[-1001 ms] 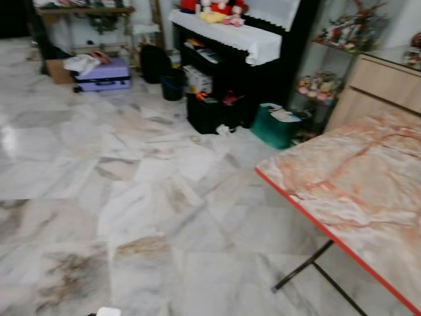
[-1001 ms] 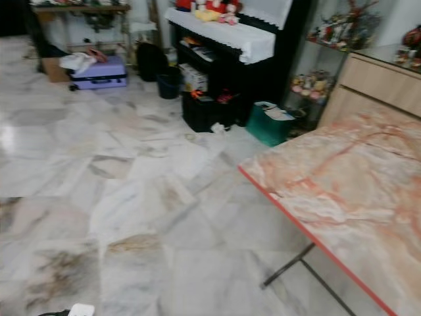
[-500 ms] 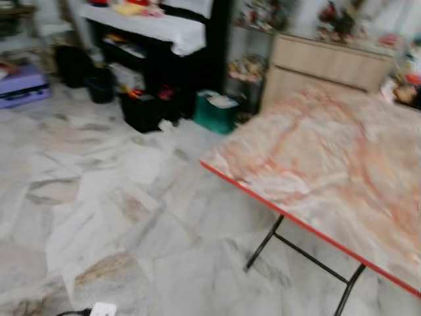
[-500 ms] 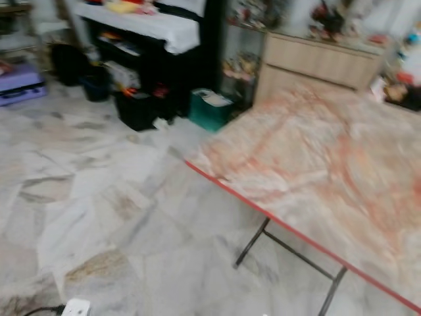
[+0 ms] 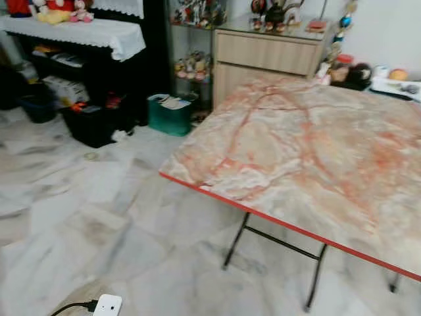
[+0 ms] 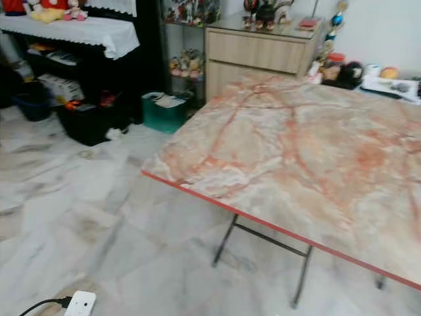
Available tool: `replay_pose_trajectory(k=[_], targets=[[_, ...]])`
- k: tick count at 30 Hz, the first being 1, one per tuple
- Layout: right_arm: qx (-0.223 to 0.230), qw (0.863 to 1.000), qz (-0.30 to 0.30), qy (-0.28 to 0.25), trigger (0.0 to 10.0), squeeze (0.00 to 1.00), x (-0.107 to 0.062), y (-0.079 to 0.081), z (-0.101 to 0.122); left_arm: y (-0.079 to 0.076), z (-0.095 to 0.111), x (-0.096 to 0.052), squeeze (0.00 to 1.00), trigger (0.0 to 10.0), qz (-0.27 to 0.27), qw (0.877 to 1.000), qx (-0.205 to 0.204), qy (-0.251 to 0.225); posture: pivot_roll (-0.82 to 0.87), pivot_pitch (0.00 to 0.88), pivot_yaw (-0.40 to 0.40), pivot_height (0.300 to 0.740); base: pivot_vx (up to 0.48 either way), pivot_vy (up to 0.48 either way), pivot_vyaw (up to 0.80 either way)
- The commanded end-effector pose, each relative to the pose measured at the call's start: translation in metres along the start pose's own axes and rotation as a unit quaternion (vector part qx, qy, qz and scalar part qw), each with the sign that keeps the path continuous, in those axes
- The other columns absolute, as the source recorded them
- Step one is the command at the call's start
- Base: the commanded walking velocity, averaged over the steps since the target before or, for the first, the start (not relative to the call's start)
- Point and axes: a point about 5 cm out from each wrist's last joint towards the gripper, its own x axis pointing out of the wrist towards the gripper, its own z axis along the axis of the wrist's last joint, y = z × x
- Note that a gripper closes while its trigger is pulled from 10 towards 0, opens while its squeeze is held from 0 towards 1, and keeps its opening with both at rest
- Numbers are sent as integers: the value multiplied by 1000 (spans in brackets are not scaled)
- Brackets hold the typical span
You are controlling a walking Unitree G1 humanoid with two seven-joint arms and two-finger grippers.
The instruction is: Hang hanger
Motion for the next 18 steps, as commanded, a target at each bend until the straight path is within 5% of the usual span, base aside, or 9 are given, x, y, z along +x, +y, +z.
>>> replay_pose_trajectory(k=[1,18], targets=[[5,1000,-3,9,10000,0,-1,-1,-6,3,-5,-1,0,10000,5,1000,-4,10,221,0,23,740,0,0,-756],[7,1000,-6,4,10000,0,-1,-3,-4,-1,-5,-1,0,10000,1,1000,-8,10,198,0,19,740,0,0,-756]])
